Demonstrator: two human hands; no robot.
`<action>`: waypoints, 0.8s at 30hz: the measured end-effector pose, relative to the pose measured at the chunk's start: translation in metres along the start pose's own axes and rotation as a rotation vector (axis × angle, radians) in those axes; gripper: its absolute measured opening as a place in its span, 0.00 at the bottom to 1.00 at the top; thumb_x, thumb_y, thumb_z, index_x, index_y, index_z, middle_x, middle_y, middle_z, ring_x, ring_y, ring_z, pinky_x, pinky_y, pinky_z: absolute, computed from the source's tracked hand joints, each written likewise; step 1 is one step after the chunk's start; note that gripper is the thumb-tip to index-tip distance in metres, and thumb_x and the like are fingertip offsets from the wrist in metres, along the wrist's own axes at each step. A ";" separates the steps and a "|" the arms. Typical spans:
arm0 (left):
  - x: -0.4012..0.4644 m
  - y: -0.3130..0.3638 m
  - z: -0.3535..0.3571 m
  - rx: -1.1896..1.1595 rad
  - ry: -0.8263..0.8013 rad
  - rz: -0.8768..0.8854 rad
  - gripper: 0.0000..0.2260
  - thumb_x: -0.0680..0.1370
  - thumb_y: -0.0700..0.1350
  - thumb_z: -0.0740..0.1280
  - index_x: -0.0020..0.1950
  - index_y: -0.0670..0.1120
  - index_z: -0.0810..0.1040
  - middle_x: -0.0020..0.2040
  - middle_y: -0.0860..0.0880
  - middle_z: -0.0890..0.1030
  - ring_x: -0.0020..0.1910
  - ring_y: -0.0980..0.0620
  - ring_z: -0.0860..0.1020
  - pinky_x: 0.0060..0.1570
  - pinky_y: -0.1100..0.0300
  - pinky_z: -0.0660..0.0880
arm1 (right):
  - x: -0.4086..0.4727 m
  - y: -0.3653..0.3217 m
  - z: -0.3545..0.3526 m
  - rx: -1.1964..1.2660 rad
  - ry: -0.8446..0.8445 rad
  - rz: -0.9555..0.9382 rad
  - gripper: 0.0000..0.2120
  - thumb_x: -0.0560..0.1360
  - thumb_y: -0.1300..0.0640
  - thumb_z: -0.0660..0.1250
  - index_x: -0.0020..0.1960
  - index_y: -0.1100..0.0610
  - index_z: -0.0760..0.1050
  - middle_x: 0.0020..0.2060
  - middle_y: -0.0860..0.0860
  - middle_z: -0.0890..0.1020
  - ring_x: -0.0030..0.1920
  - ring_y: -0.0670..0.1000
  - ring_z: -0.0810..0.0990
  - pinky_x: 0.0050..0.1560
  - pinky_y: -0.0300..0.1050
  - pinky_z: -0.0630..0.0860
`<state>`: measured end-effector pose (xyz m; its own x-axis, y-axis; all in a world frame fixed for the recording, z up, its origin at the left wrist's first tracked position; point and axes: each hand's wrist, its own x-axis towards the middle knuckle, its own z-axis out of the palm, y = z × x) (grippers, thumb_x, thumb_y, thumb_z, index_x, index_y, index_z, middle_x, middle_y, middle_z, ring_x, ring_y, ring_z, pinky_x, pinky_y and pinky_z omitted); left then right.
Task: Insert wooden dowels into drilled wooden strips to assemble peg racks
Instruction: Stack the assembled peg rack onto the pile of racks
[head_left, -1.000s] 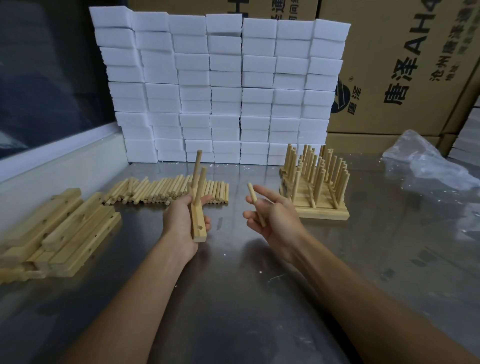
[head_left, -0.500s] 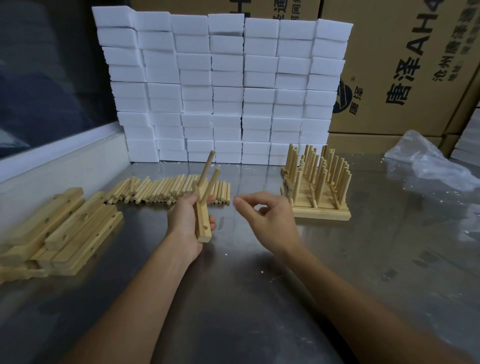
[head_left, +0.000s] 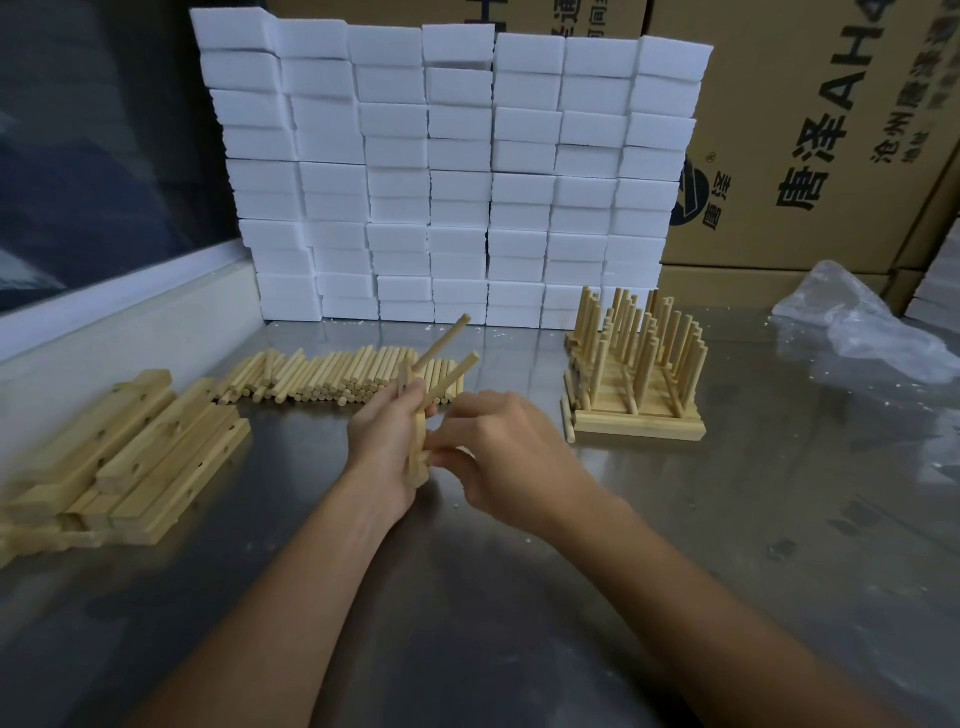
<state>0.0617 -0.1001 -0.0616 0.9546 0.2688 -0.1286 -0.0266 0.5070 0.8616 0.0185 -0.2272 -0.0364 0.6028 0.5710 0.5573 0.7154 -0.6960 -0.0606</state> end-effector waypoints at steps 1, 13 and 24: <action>0.000 0.000 0.000 0.000 -0.002 0.001 0.05 0.80 0.43 0.68 0.52 0.47 0.83 0.38 0.45 0.78 0.30 0.51 0.77 0.25 0.62 0.73 | 0.002 -0.003 -0.001 -0.064 -0.011 -0.017 0.04 0.74 0.60 0.71 0.45 0.56 0.84 0.41 0.52 0.81 0.42 0.57 0.79 0.40 0.47 0.66; -0.002 -0.005 0.003 0.008 0.015 0.047 0.11 0.80 0.42 0.67 0.62 0.47 0.81 0.39 0.47 0.81 0.27 0.53 0.76 0.23 0.64 0.68 | 0.005 -0.016 0.002 -0.224 -0.050 0.027 0.08 0.59 0.63 0.75 0.36 0.54 0.82 0.34 0.51 0.79 0.34 0.56 0.79 0.35 0.44 0.61; 0.002 -0.003 0.003 0.025 0.012 0.035 0.11 0.79 0.41 0.68 0.61 0.49 0.82 0.38 0.48 0.80 0.33 0.52 0.77 0.25 0.63 0.70 | 0.002 -0.007 -0.001 -0.115 -0.080 0.029 0.04 0.73 0.58 0.68 0.45 0.54 0.81 0.39 0.47 0.72 0.39 0.55 0.76 0.30 0.42 0.56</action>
<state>0.0643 -0.1039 -0.0627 0.9497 0.2955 -0.1040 -0.0522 0.4764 0.8777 0.0145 -0.2217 -0.0345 0.6523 0.5795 0.4885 0.6548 -0.7555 0.0220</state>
